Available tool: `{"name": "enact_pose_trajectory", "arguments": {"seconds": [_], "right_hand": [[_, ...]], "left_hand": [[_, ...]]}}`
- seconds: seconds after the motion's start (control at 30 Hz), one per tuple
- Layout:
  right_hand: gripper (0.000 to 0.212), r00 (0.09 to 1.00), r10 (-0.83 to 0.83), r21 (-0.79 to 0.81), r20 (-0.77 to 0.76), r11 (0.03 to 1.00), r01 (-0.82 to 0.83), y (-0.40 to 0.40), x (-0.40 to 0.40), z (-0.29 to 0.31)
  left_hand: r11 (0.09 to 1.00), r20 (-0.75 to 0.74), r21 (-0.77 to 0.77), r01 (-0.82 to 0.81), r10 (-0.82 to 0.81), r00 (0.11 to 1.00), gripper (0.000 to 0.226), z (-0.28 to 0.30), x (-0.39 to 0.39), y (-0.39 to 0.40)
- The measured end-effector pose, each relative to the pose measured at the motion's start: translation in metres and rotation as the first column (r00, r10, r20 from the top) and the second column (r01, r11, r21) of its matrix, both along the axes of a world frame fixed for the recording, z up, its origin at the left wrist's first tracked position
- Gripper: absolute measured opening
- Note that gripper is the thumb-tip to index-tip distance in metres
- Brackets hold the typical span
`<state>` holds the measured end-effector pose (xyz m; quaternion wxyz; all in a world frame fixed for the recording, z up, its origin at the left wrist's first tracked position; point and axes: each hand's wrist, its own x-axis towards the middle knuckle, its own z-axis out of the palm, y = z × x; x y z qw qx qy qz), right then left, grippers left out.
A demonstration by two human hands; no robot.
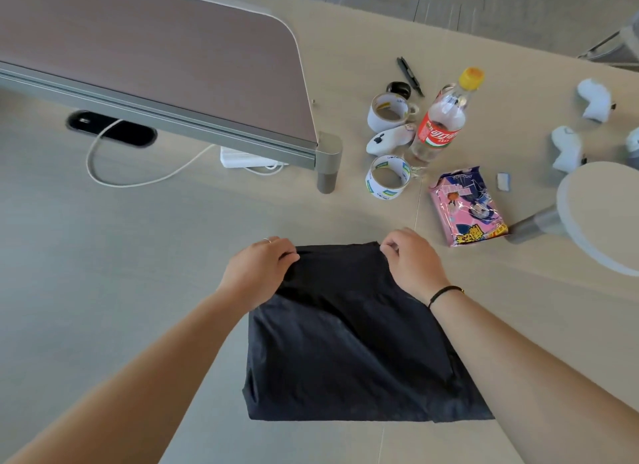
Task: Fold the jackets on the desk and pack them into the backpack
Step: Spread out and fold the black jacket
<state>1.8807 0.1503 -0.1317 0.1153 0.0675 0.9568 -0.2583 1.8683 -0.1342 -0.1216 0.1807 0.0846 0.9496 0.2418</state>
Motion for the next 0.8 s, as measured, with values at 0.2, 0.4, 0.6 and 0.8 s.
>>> {"name": "enact_pose_trajectory", "arguments": {"seconds": [0.2, 0.4, 0.6, 0.8], "right_hand": [[0.018, 0.997, -0.064, 0.022, -0.035, 0.998, 0.065, 0.001, 0.001, -0.006], [0.006, 0.975, -0.009, 0.23, -0.223, 0.971, 0.061, -0.018, 0.021, 0.007], [0.039, 0.939, 0.275, 0.235, -0.205, 0.945, -0.226, -0.051, 0.101, -0.001], [0.076, 0.96, 0.279, 0.332, 0.03, 0.903, -0.273, -0.03, 0.094, -0.031]], "left_hand": [[0.977, -0.136, -0.212, 0.011, -0.041, 0.99, 0.029, -0.011, 0.0, 0.017], [0.972, -0.516, -0.234, 0.026, -0.147, 0.844, 0.031, -0.001, 0.025, 0.031], [0.904, -0.367, -0.266, 0.336, -0.417, 0.832, 0.05, -0.02, 0.094, 0.04], [0.89, -0.194, -0.371, 0.265, -0.353, 0.915, 0.092, -0.042, 0.101, 0.016]]}}
